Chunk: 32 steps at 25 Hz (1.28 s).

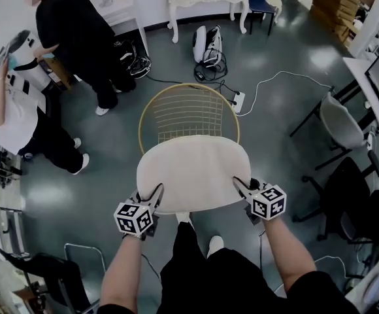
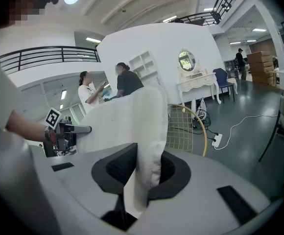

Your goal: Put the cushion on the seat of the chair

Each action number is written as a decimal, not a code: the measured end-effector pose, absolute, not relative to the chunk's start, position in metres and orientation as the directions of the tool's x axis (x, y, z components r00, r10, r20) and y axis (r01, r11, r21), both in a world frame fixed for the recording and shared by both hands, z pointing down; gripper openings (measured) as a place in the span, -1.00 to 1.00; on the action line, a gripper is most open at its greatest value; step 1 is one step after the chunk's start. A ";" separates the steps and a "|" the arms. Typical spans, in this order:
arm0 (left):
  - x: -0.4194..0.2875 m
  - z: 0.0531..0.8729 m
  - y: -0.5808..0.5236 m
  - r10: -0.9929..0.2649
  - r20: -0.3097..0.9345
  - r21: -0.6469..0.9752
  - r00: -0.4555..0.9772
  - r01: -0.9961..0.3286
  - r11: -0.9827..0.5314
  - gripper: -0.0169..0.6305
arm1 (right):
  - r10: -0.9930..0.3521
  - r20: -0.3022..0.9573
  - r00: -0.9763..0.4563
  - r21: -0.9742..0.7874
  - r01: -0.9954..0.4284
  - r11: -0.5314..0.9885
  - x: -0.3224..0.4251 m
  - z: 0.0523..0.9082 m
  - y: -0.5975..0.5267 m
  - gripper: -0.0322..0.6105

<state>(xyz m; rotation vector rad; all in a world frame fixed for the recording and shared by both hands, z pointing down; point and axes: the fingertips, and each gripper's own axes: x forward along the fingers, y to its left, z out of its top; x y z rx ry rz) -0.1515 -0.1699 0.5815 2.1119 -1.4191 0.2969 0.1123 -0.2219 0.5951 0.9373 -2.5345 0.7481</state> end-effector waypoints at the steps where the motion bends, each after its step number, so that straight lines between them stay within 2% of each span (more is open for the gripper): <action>1: -0.155 0.585 -0.174 -0.772 0.482 0.337 0.415 -0.901 -0.274 -0.56 | -0.499 0.479 -0.722 -0.359 -0.680 0.639 0.109 0.599 -0.226 -0.67; 6: -0.175 0.602 -0.200 -0.757 0.494 0.350 0.427 -0.895 -0.277 -0.55 | -0.505 0.497 -0.706 -0.359 -0.696 0.621 0.090 0.613 -0.250 -0.67; 21: -0.230 0.672 -0.293 -0.701 0.583 0.350 0.411 -0.905 -0.241 -0.31 | -0.504 0.547 -0.668 -0.362 -0.732 0.578 0.050 0.664 -0.337 -0.67; 32: -0.240 0.749 -0.354 -0.651 0.640 0.351 0.408 -0.909 -0.225 -0.29 | -0.502 0.632 -0.590 -0.321 -0.790 0.523 0.041 0.741 -0.393 -0.65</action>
